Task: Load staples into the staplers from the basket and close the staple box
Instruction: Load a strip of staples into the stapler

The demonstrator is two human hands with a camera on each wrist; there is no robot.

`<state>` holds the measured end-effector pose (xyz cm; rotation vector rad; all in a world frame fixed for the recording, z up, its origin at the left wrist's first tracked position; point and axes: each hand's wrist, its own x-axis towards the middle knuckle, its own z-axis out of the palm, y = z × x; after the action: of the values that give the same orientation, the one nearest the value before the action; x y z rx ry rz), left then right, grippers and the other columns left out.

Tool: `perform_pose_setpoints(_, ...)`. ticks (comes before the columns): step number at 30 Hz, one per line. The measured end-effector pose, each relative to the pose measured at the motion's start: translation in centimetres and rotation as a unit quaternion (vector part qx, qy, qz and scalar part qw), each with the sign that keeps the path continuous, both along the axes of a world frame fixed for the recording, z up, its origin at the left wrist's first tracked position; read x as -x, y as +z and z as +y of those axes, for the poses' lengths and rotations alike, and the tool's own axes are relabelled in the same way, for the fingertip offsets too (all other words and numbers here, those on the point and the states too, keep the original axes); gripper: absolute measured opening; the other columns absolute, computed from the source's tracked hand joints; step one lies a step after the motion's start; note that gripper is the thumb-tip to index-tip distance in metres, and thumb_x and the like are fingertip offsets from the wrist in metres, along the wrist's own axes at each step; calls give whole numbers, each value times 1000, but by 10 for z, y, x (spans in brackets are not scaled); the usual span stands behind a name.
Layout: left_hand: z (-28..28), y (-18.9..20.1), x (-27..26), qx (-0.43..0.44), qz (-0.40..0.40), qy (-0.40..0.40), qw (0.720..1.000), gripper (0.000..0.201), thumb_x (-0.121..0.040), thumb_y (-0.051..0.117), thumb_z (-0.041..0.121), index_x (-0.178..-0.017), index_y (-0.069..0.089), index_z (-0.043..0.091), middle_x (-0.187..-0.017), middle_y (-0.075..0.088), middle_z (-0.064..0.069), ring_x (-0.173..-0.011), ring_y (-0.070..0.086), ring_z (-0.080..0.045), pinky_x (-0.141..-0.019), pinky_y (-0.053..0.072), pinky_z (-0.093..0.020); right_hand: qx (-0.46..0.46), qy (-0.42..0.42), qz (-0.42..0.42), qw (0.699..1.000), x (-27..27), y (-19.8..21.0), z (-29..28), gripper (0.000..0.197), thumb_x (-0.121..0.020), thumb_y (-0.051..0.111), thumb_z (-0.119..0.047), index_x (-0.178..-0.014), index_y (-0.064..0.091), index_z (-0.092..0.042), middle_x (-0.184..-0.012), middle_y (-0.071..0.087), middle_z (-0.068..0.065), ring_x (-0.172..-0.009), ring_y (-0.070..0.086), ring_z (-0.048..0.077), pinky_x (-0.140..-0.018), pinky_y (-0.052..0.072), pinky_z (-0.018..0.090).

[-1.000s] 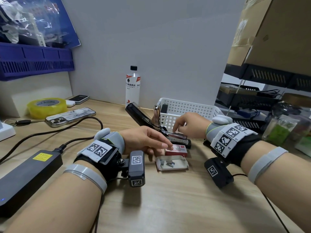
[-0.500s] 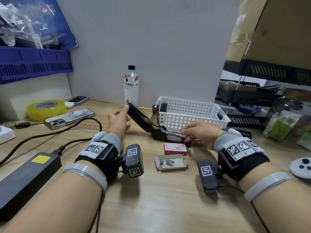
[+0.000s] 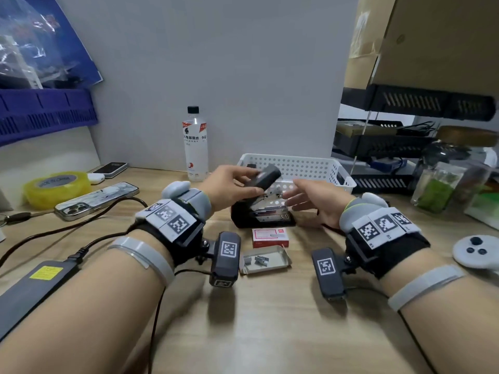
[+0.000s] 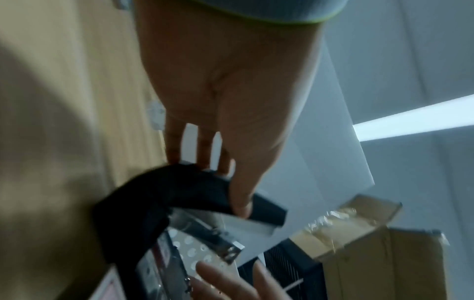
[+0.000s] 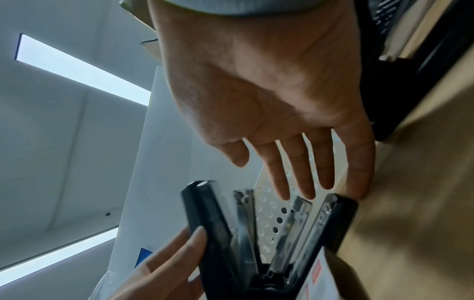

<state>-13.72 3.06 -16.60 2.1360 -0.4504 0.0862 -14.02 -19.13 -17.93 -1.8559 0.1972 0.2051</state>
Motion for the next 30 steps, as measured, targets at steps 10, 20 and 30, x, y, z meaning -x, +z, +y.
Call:
perform_pose_setpoints(10,-20,12,-11,-178,70,-13,981,41,-84,74,39,-124,66,39,-112,70,7,-94,64,-11,-80,54,-27,21,-6,2,1000,4,-2,-3,24,-98,55,-33,-100,62,-10,-106,66,14,-88,68,26,-90,56,44)
perform_pose_setpoints(20,-20,0,-14,-175,110,-22,978,42,-85,74,40,-125,63,48,-112,68,5,-99,65,-17,-85,57,-32,7,36,-13,999,12,-4,3,11,-102,51,-13,-109,59,-16,-89,60,4,-71,63,16,-62,53,29)
perform_pose_setpoints(30,16,-14,-14,-3,175,-33,984,33,-78,80,4,-107,73,18,-106,73,-7,-89,71,-16,-76,59,-29,99,50,-29,993,9,14,6,18,-102,50,-30,-108,63,-19,-108,63,8,-92,74,33,-93,57,52)
